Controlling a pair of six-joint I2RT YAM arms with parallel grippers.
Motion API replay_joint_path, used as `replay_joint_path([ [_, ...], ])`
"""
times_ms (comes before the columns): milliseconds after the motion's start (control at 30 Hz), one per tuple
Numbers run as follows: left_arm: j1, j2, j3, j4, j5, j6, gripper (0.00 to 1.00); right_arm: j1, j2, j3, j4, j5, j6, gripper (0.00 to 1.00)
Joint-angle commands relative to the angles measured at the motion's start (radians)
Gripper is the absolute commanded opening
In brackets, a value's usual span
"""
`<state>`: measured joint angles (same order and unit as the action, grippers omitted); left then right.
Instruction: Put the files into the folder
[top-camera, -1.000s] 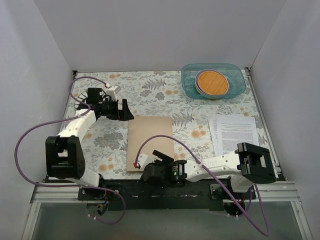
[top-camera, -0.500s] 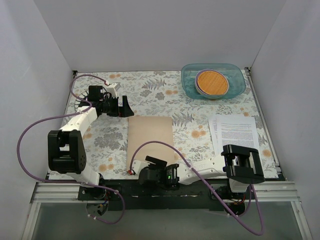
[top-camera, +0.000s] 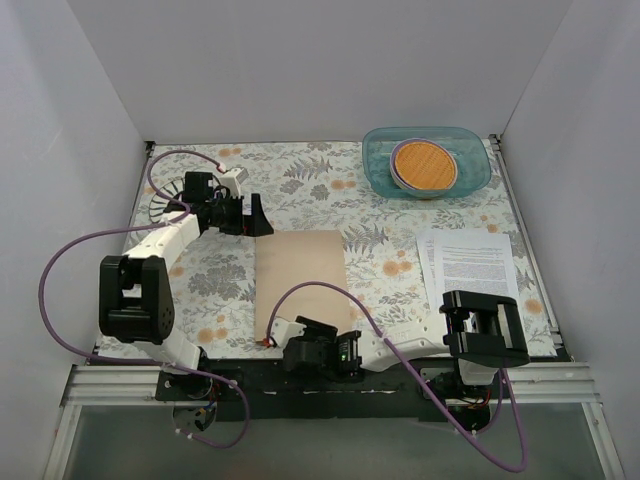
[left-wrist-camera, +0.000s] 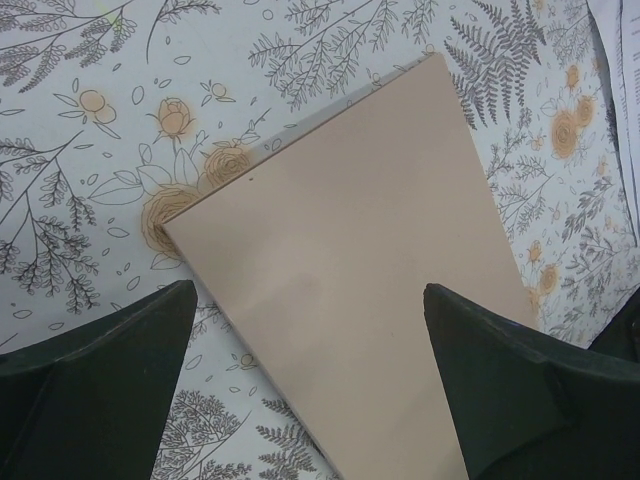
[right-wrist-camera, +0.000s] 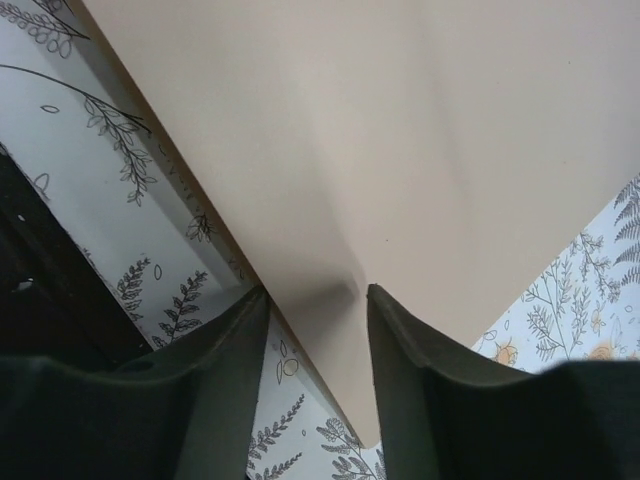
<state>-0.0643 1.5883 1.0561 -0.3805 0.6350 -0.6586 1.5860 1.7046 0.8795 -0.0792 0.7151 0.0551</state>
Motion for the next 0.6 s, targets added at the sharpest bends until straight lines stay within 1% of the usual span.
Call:
replay_joint_path([
  [0, -0.020, -0.008, 0.027, 0.020, -0.008, 0.010, 0.98, 0.003, -0.037, -0.022, 0.047, 0.076, -0.008, 0.48],
  [133, -0.038, 0.002, 0.024, 0.026, -0.018, 0.010, 0.98, 0.005, -0.031, -0.020, 0.058, 0.122, -0.040, 0.33],
  [167, -0.042, 0.006, 0.027, 0.029, -0.023, 0.010, 0.98, 0.005, -0.030, -0.017, 0.056, 0.136, -0.044, 0.22],
  [267, -0.054, 0.021, 0.038, 0.031, -0.032, 0.008, 0.98, 0.008, -0.045, -0.017, 0.052, 0.217, -0.049, 0.01],
  [433, -0.068, 0.048, 0.056, 0.038, -0.040, -0.001, 0.98, 0.008, -0.135, -0.034, 0.050, 0.366, -0.052, 0.01],
  [567, -0.080, 0.065, 0.070, 0.046, -0.050, -0.015, 0.98, 0.008, -0.195, -0.045, 0.033, 0.408, -0.087, 0.01],
])
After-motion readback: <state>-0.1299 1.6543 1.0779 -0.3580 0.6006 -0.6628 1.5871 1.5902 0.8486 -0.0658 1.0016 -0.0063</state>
